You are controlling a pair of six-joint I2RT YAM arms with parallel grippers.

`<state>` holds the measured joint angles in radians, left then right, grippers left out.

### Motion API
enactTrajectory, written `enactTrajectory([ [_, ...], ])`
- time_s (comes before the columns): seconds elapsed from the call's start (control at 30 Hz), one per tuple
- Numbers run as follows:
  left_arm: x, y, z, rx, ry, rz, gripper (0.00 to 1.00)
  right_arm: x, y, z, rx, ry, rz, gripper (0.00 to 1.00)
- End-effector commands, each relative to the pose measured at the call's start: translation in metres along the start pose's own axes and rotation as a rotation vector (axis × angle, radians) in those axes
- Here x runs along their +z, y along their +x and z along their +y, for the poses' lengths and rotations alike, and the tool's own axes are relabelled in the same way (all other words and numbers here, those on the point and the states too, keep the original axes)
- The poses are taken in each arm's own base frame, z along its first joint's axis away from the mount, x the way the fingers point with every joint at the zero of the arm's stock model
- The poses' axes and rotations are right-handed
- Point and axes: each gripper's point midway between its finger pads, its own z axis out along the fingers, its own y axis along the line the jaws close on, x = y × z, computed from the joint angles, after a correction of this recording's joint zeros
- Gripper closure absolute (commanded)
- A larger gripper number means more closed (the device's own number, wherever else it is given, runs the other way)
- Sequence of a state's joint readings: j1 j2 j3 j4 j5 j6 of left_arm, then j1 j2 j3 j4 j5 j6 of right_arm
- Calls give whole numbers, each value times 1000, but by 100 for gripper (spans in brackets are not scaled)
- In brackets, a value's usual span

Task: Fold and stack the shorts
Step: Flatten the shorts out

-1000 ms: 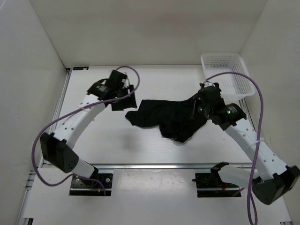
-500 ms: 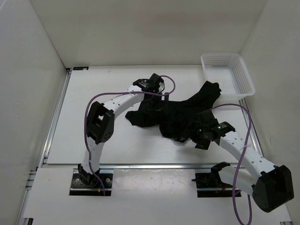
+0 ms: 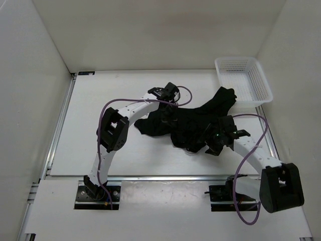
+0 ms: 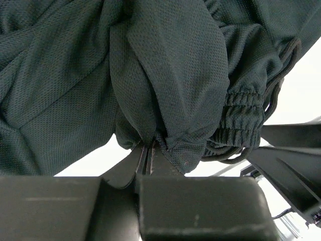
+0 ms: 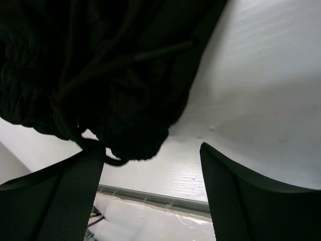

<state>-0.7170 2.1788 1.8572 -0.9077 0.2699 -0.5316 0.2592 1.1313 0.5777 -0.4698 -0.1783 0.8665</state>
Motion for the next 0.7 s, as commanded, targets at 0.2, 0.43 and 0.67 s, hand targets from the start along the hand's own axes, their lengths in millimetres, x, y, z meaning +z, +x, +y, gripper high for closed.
enactTrajectory([
  [0.2,-74,-30,-3,-5,68,-158,90,28,2,47,-56,-105,85,95],
  [0.43,-228,-80,51,-103,67,-457,90,-35,-107,171,-336,-160,-150,100],
  [0.67,-392,-67,74,-140,75,-838,90,-151,-139,331,-619,-463,-353,100],
])
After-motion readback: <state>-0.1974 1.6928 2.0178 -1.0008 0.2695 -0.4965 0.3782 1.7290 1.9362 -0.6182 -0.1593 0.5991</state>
